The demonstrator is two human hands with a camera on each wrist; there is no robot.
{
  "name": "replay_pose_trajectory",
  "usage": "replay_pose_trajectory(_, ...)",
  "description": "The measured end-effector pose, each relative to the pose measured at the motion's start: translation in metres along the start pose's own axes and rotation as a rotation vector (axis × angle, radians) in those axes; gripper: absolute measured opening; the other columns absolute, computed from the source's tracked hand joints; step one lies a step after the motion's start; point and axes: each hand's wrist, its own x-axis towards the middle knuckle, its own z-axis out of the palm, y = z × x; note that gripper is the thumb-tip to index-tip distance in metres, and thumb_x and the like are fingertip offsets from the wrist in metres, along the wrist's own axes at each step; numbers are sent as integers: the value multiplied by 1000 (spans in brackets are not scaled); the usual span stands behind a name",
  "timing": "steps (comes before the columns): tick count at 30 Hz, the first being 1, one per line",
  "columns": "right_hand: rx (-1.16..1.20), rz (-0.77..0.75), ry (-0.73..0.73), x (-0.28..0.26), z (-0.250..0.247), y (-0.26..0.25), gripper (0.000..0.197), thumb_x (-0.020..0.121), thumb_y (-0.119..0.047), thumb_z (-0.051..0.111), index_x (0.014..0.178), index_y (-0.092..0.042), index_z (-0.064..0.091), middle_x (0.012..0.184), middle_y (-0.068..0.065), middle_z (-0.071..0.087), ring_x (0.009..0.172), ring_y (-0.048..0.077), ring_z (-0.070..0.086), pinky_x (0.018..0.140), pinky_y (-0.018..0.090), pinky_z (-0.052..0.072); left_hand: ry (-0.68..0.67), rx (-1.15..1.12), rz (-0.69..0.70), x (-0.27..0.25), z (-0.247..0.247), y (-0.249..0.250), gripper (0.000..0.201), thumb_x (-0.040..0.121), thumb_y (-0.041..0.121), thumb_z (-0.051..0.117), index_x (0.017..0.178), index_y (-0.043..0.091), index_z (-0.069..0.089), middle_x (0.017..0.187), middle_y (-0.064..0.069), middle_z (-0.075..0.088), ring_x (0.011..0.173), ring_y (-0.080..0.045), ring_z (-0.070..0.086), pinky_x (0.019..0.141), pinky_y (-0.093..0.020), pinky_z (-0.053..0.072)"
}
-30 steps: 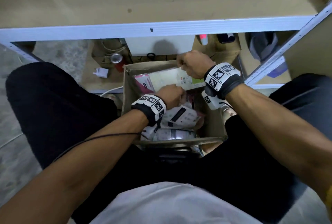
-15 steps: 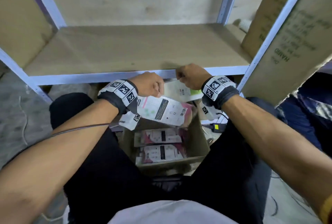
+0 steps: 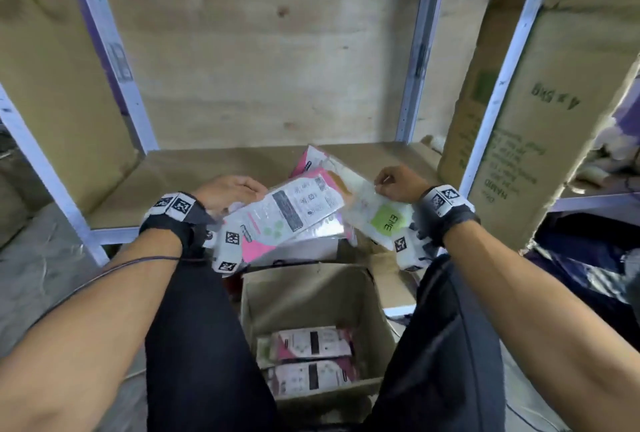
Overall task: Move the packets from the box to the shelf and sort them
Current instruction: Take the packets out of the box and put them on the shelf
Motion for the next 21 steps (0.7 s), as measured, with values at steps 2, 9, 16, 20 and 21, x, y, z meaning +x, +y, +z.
replay_pose_trajectory(2, 78, 83, -1, 0, 6, 5, 10, 92, -19, 63, 101, -16, 66, 84, 0, 59, 66, 15, 53, 48, 16, 45, 100, -189, -35, 3, 0, -17, 13, 95, 1, 60, 104, 7, 67, 92, -1, 71, 94, -22, 60, 78, -25, 53)
replay_pose_trajectory(9, 650, 321, -61, 26, 48, 0, 19, 96, -8, 59, 78, -13, 59, 76, 8, 57, 64, 20, 54, 60, 28, 47, 402, -379, -198, 38, -1, -55, 36, 101, 12, 55, 137, 6, 56, 132, -9, 61, 116, -24, 56, 72, -34, 47)
replay_pose_trajectory(16, 750, 366, -109, 81, 96, -27, 15, 91, -3, 64, 77, -1, 63, 88, 22, 58, 79, 31, 55, 78, 43, 45, 782, -332, -287, 77, -9, -97, 25, 92, 6, 63, 115, -1, 72, 122, -17, 70, 119, -32, 63, 102, -44, 52)
replay_pose_trajectory(20, 731, 331, -184, 124, 124, -52, 13, 90, -4, 65, 86, 8, 67, 104, 31, 69, 91, 32, 64, 96, 54, 52, 835, -218, -346, 97, -33, -114, 27, 94, 9, 55, 113, 3, 72, 100, -12, 69, 96, -22, 63, 83, -26, 48)
replay_pose_trajectory(21, 736, 326, -207, 134, 131, -62, 14, 91, -5, 65, 87, 9, 66, 109, 33, 68, 97, 33, 66, 97, 57, 52, 825, -225, -344, 101, -39, -117, 27, 94, 7, 55, 116, 6, 71, 99, -9, 64, 94, -18, 58, 85, -26, 46)
